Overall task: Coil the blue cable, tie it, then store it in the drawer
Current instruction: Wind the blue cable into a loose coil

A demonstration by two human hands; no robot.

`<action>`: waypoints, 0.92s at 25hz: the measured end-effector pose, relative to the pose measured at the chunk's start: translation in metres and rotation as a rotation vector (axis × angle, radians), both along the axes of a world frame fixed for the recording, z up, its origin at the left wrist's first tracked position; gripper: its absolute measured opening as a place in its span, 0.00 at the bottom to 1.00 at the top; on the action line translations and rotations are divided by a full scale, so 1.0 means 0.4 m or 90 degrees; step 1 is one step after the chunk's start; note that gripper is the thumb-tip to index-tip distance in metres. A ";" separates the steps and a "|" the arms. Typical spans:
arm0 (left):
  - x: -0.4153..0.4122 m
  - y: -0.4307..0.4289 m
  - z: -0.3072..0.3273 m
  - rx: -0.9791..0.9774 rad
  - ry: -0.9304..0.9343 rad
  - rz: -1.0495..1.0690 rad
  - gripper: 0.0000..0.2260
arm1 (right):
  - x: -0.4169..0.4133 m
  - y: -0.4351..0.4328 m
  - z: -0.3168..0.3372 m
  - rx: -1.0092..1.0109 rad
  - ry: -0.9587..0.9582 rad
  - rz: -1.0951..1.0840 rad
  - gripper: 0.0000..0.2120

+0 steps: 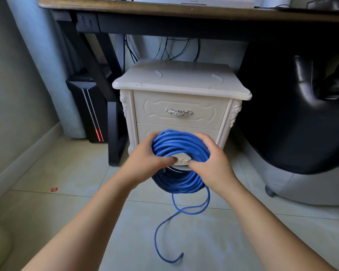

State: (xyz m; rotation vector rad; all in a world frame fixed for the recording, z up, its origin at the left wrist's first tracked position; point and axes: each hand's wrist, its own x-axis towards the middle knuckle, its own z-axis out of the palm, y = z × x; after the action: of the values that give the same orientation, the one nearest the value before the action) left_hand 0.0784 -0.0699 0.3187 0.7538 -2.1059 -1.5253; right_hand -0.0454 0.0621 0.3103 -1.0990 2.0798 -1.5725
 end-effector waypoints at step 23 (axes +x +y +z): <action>-0.025 0.033 -0.024 0.270 0.222 0.207 0.09 | 0.027 -0.018 -0.047 -0.157 -0.311 0.002 0.24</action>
State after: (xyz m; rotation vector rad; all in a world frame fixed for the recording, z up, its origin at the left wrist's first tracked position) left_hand 0.0684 -0.0568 0.3092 0.8487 -1.3521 -1.7817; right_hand -0.0346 0.0549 0.2916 -0.6899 1.5935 -1.9028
